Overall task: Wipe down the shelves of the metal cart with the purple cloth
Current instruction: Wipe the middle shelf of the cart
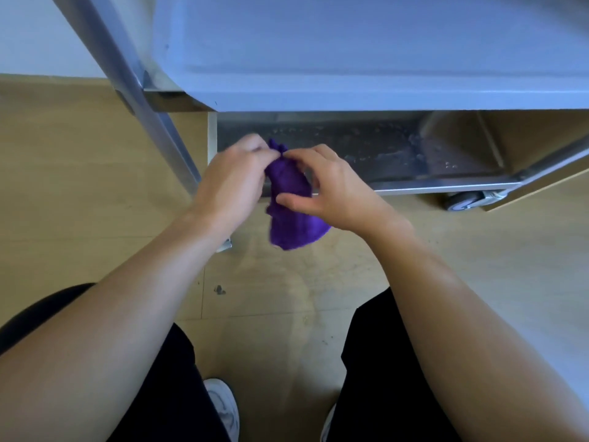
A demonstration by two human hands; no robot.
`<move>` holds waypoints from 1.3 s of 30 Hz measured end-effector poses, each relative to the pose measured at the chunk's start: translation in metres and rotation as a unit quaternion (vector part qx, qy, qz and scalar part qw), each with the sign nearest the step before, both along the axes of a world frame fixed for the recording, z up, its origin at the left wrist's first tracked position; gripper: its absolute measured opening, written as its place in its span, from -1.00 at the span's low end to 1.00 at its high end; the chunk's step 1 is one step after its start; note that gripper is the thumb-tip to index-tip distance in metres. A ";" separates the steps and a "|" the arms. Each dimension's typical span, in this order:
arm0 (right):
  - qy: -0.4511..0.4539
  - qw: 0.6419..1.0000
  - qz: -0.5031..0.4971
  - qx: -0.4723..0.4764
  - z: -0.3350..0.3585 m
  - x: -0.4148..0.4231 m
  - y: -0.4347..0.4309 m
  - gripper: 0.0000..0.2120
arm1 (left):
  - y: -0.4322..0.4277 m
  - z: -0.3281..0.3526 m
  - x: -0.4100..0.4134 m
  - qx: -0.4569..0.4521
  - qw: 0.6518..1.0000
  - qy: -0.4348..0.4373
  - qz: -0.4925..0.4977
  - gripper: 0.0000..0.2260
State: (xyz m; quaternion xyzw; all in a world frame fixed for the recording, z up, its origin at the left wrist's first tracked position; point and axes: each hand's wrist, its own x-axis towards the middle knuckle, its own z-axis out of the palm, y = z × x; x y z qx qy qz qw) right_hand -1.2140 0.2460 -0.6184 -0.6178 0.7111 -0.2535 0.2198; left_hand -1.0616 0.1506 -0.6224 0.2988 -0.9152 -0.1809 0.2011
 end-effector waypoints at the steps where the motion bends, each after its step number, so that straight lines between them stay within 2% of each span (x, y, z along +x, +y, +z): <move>1: -0.006 1.000 -0.004 -0.003 -0.003 -0.001 -0.001 -0.52 | -0.003 -0.001 -0.002 0.006 1.000 0.011 0.010 -0.67; 4: -0.045 0.998 -0.039 -0.021 -0.013 -0.003 -0.001 -0.87 | -0.001 -0.004 -0.010 0.044 0.998 0.011 0.034 -0.64; 6: -0.046 0.998 -0.041 -0.027 -0.021 -0.001 0.002 -0.94 | 0.003 -0.006 -0.013 0.061 0.997 0.010 0.036 -0.63; 8: -0.059 0.997 -0.036 -0.021 -0.028 0.000 0.001 -0.90 | 0.004 -0.004 -0.015 0.065 0.997 0.034 0.035 -0.62; 14: -0.099 0.993 -0.062 -0.014 -0.032 -0.001 -0.003 -0.48 | 0.005 0.002 -0.016 0.088 0.994 0.069 0.019 -0.61; 17: -0.085 0.995 -0.052 -0.013 -0.030 0.000 -0.001 -0.73 | 0.007 0.002 -0.016 0.115 0.991 0.072 0.020 -0.63; 20: -0.112 0.990 -0.090 -0.013 -0.025 -0.001 -0.001 -0.80 | 0.003 0.002 -0.018 0.224 0.968 0.093 0.060 -0.81; 21: -0.126 0.986 -0.112 -0.018 -0.023 -0.004 0.000 -0.80 | 0.000 0.001 -0.018 0.256 0.961 0.071 0.071 -0.88; 24: -0.162 0.972 -0.170 -0.034 -0.018 -0.016 0.002 -0.79 | -0.001 -0.005 -0.015 0.334 0.942 -0.028 0.030 -0.70; 25: -0.166 0.970 -0.176 -0.032 -0.019 -0.018 0.002 -0.76 | 0.001 -0.006 -0.014 0.352 0.935 -0.043 0.008 -0.71; 28: -0.143 0.974 -0.174 -0.016 -0.025 -0.021 0.003 -0.69 | 0.003 -0.013 -0.015 0.315 0.946 -0.084 -0.006 -0.85; 32: 0.001 0.988 -0.147 0.052 -0.032 -0.024 0.004 -0.61 | 0.000 -0.020 -0.009 0.171 0.975 -0.144 -0.008 -0.81; 35: 0.070 0.981 -0.136 0.116 -0.034 -0.024 0.005 -0.50 | 0.002 -0.029 -0.005 0.111 0.979 -0.164 -0.048 -0.84; 37: 0.035 0.983 -0.138 0.114 -0.034 -0.024 0.005 -0.46 | 0.001 -0.031 -0.005 0.092 0.985 -0.135 -0.052 -0.89; 39: -0.048 0.983 -0.143 0.108 -0.032 -0.023 0.005 -0.48 | -0.004 -0.031 -0.007 0.082 0.991 -0.098 -0.043 -0.92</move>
